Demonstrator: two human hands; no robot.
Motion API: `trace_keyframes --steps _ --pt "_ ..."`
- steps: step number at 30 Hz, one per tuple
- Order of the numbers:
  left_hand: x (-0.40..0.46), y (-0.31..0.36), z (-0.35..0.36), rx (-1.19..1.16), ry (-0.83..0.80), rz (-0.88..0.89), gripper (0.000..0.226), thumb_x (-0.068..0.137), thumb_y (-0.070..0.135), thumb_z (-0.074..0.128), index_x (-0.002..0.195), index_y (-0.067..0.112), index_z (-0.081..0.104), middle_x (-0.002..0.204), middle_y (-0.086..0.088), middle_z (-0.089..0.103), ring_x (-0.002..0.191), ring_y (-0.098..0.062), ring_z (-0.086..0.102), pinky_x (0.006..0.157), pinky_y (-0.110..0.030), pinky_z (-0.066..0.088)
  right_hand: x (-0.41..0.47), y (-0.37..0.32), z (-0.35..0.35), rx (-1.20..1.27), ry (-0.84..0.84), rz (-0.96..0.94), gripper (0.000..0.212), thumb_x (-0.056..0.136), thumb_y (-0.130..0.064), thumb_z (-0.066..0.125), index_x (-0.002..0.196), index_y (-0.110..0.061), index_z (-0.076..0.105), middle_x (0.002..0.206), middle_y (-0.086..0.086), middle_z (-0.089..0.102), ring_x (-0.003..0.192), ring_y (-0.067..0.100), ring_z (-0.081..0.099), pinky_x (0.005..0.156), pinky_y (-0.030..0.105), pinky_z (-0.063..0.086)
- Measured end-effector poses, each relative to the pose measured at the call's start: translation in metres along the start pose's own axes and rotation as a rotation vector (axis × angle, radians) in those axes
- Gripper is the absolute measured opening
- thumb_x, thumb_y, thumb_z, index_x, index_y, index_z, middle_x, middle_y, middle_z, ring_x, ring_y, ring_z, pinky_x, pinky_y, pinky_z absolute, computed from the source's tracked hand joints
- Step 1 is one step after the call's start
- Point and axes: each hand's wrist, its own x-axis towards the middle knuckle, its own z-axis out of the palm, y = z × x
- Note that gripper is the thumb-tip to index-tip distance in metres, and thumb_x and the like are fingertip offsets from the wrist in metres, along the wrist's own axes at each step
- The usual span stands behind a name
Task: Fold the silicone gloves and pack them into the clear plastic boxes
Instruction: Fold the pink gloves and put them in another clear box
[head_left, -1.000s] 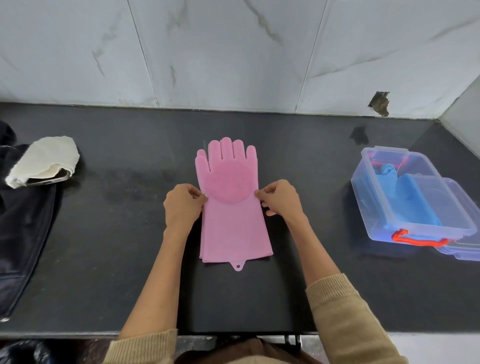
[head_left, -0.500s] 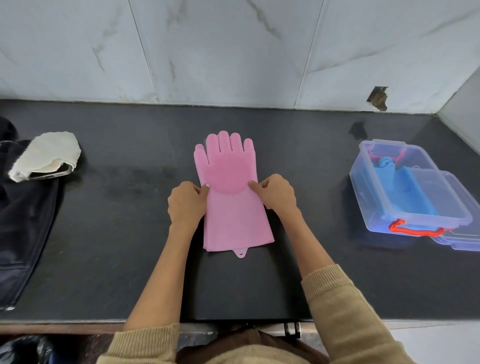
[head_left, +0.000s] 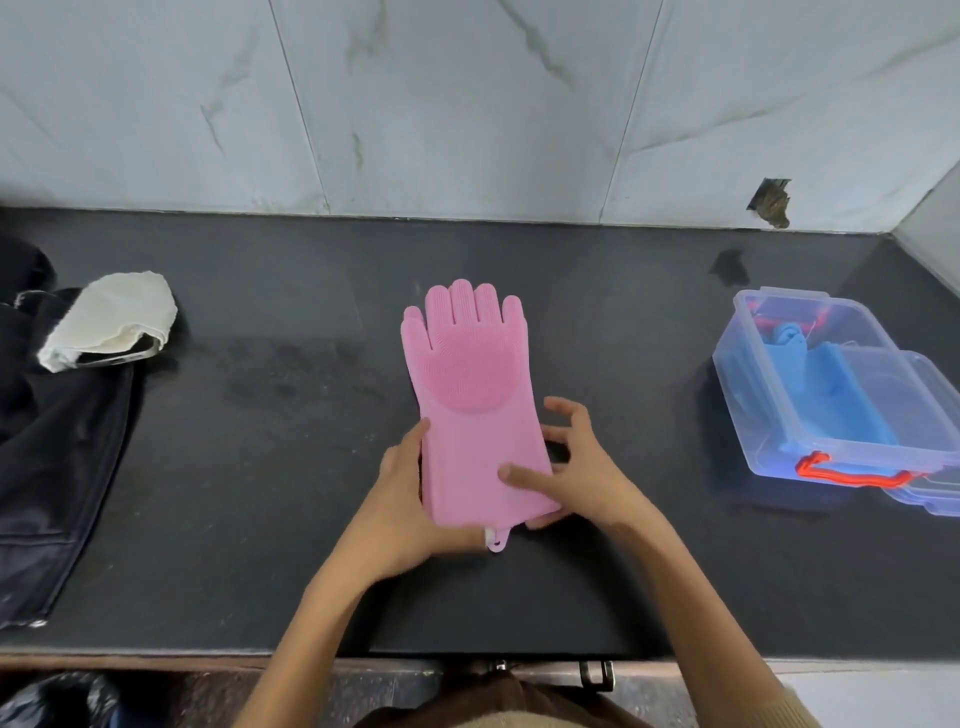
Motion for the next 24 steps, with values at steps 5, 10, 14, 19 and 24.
trace_keyframes --steps 5,10,14,19,24 --pt "-0.026 -0.017 0.023 0.166 0.108 0.245 0.091 0.057 0.032 0.086 0.125 0.063 0.035 0.132 0.030 0.014 0.075 0.001 0.051 0.064 -0.012 0.048 -0.030 0.021 0.001 -0.076 -0.147 -0.133 0.080 0.052 -0.013 0.088 0.112 -0.052 0.051 0.134 -0.011 0.031 0.110 0.018 0.058 0.077 0.029 0.057" --pt "-0.020 -0.014 0.034 0.350 0.338 0.477 0.019 0.078 0.023 0.074 0.096 0.028 0.072 0.114 0.016 0.056 0.095 -0.002 0.055 0.075 -0.024 0.052 -0.033 0.023 0.018 -0.256 0.016 -0.332 0.042 0.064 -0.017 0.085 0.090 -0.043 0.066 0.130 -0.025 0.022 0.102 0.001 0.055 0.074 0.015 0.051" --pt "-0.016 -0.014 0.038 0.136 0.413 0.409 0.016 0.076 0.011 0.077 0.085 0.024 0.075 0.101 0.016 0.064 0.090 -0.003 0.061 0.073 -0.012 0.047 -0.033 0.025 0.020 -0.468 -0.045 -0.392 0.029 0.069 -0.023 0.082 0.087 -0.042 0.069 0.131 -0.034 0.020 0.106 -0.009 0.046 0.087 0.002 0.037" --pt "-0.016 -0.016 0.029 -0.322 0.330 0.267 0.046 0.052 0.000 0.088 0.082 0.032 0.074 0.110 0.012 0.066 0.103 0.004 0.060 0.083 -0.013 0.049 -0.028 0.028 0.017 -0.479 0.044 -0.360 0.013 0.071 -0.013 0.081 0.079 -0.023 0.077 0.114 -0.025 0.045 0.105 -0.010 0.048 0.084 0.001 0.038" --pt "-0.015 -0.016 0.027 0.125 0.300 0.354 0.049 0.059 0.016 0.087 0.087 0.049 0.066 0.124 0.029 0.039 0.110 0.009 0.039 0.085 -0.010 0.038 -0.024 0.020 0.020 -0.309 0.118 -0.366 0.023 0.074 -0.007 0.077 0.072 -0.029 0.071 0.089 -0.013 0.063 0.083 0.002 0.063 0.075 0.013 0.049"
